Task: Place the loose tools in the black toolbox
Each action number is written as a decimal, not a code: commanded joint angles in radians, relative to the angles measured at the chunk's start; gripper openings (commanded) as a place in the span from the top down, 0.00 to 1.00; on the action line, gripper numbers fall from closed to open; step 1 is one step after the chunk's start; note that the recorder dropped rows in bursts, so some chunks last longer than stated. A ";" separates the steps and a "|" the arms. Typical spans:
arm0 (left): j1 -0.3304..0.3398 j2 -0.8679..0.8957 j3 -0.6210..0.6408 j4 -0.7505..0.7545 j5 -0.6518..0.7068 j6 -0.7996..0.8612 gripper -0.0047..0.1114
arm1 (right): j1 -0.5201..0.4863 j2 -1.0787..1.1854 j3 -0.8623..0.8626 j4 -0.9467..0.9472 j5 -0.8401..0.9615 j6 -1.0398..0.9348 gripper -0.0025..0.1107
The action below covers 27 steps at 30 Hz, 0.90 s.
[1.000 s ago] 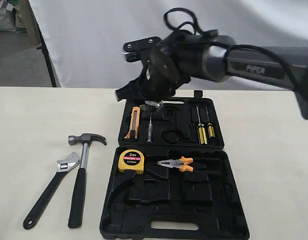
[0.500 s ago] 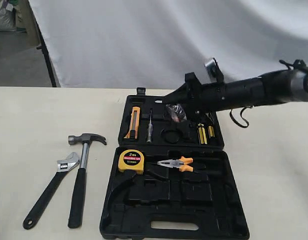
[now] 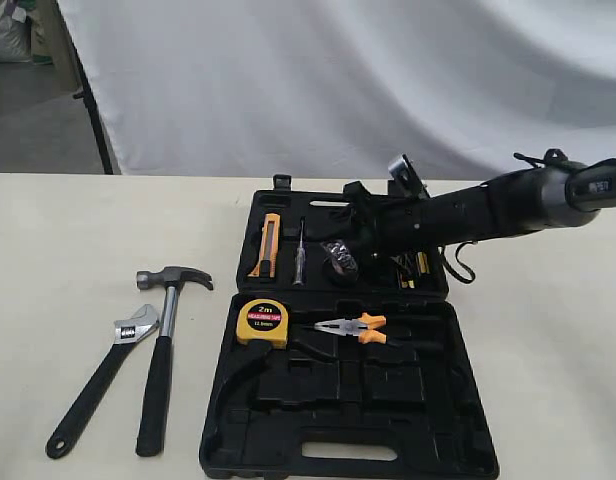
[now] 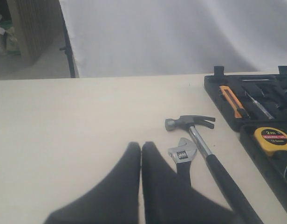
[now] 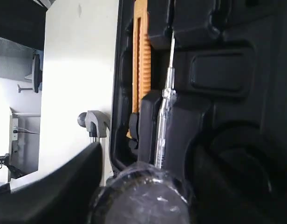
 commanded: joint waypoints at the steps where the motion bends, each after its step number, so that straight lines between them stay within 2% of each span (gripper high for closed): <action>1: 0.004 -0.003 0.003 -0.002 0.001 -0.008 0.95 | -0.013 -0.018 -0.001 -0.001 -0.005 -0.035 0.35; 3: 0.004 -0.003 0.003 -0.002 0.001 -0.008 0.95 | -0.031 -0.032 -0.001 -0.003 0.011 -0.097 0.31; 11: 0.004 -0.003 0.003 -0.002 0.001 -0.008 0.95 | -0.078 -0.084 -0.001 -0.080 0.043 -0.163 0.32; 13: 0.004 -0.003 0.003 -0.002 0.001 -0.008 0.95 | -0.052 -0.084 -0.001 -0.080 0.100 -0.213 0.32; 14: 0.004 -0.003 0.003 -0.002 0.001 -0.008 0.95 | -0.031 -0.084 -0.001 -0.098 0.082 -0.303 0.32; 15: 0.004 -0.003 0.003 -0.002 0.001 -0.008 0.95 | -0.025 -0.086 -0.001 -0.118 0.047 -0.303 0.32; 16: 0.004 -0.003 0.003 -0.002 0.001 -0.008 0.95 | -0.019 -0.086 -0.001 -0.143 0.064 -0.219 0.32; 17: 0.004 -0.003 0.003 -0.002 0.001 -0.008 0.95 | -0.010 -0.088 -0.010 -0.193 0.063 -0.333 0.32; 18: 0.004 -0.003 0.003 -0.002 0.001 -0.008 0.95 | -0.010 -0.088 -0.013 -0.227 0.023 -0.234 0.32; 19: 0.004 -0.003 0.003 -0.002 0.001 -0.008 0.95 | -0.013 -0.088 -0.013 -0.224 0.062 -0.174 0.32; 20: 0.004 -0.003 0.003 -0.002 0.001 -0.008 0.95 | -0.001 -0.091 -0.013 -0.226 0.108 -0.272 0.32; 22: 0.004 -0.003 0.003 -0.006 0.001 -0.008 0.95 | 0.019 -0.101 -0.013 -0.242 0.050 -0.269 0.32; 23: 0.004 -0.003 0.003 -0.006 0.001 -0.008 0.95 | 0.026 -0.108 -0.013 -0.239 0.056 -0.237 0.32; 24: 0.004 -0.003 0.003 -0.006 0.001 -0.008 0.95 | 0.043 -0.121 -0.013 -0.240 0.111 -0.298 0.32; 26: 0.004 -0.003 0.003 -0.006 0.001 -0.008 0.95 | 0.061 -0.149 -0.013 -0.301 0.024 -0.329 0.32; 27: 0.004 -0.003 0.003 -0.006 0.001 -0.008 0.95 | 0.063 -0.167 -0.013 -0.428 -0.125 -0.166 0.32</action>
